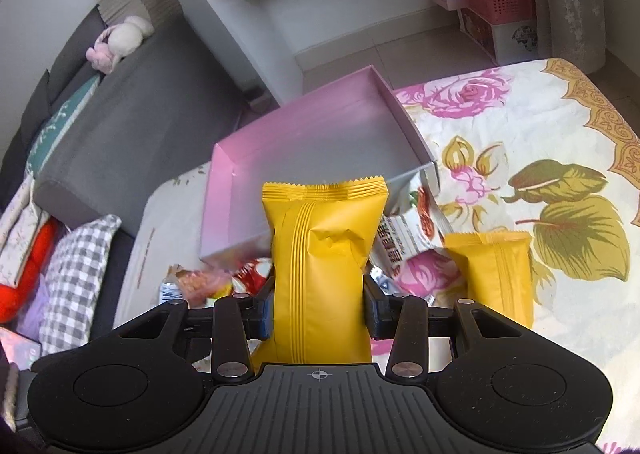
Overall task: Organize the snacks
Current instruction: 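Grasp the white milk-stick packet with the left tool while the right tool grasps a yellow pastry packet, then carry both packets into the pink box and open both tools to release them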
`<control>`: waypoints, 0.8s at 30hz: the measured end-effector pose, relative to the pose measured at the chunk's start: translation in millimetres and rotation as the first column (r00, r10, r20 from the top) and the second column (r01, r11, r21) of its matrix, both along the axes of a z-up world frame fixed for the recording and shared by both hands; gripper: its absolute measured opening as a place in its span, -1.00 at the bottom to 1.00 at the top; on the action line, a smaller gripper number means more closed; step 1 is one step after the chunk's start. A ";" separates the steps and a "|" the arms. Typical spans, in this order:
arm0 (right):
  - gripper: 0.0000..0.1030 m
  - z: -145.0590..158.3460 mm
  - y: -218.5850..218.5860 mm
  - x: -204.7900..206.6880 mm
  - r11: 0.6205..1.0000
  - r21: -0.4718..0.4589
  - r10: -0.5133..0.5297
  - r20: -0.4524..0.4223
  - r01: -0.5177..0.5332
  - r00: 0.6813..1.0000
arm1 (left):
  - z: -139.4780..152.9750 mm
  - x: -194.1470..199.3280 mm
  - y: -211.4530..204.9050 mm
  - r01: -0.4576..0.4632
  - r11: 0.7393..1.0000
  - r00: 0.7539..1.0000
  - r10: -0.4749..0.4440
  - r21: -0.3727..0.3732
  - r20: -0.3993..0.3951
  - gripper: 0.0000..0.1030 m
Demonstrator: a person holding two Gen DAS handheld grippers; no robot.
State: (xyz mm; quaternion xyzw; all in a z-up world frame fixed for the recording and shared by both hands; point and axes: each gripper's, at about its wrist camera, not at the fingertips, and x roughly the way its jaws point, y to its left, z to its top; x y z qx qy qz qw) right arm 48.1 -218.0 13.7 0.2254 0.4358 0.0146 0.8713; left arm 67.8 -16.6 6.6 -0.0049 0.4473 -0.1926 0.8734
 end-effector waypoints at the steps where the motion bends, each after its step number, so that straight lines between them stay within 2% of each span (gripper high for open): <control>1: -0.21 0.9 1.4 4.0 1.000 0.003 -0.004 0.004 0.004 1.000 | 0.8 5.1 -0.9 -0.016 1.000 1.000 0.016 -0.010 0.003 -0.66; 5: -0.21 -1.1 3.3 23.5 1.000 -0.002 -0.020 0.000 0.020 1.000 | 4.8 21.9 -2.6 -0.067 0.997 0.998 0.067 -0.040 0.009 -0.66; 12: -0.21 -0.9 -14.4 66.4 0.997 0.044 -0.060 0.027 0.059 0.998 | 4.2 61.2 -17.9 -0.092 0.994 0.994 0.095 -0.052 0.047 -0.67; 16: -0.21 -6.0 -22.5 86.3 0.999 0.017 -0.053 0.089 0.052 0.995 | -2.6 81.7 -18.3 -0.124 0.989 0.989 0.130 -0.086 0.069 -0.66; 19: -0.21 -15.8 -26.4 101.6 0.999 -0.011 -0.030 0.109 0.031 0.994 | -9.9 93.3 -20.6 -0.130 0.989 0.985 0.136 -0.065 0.105 -0.66; 24: -0.21 -33.8 -30.0 119.0 0.999 -0.048 -0.010 0.124 0.016 0.992 | -26.6 109.7 -19.7 -0.145 0.987 0.981 0.152 -0.064 0.119 -0.66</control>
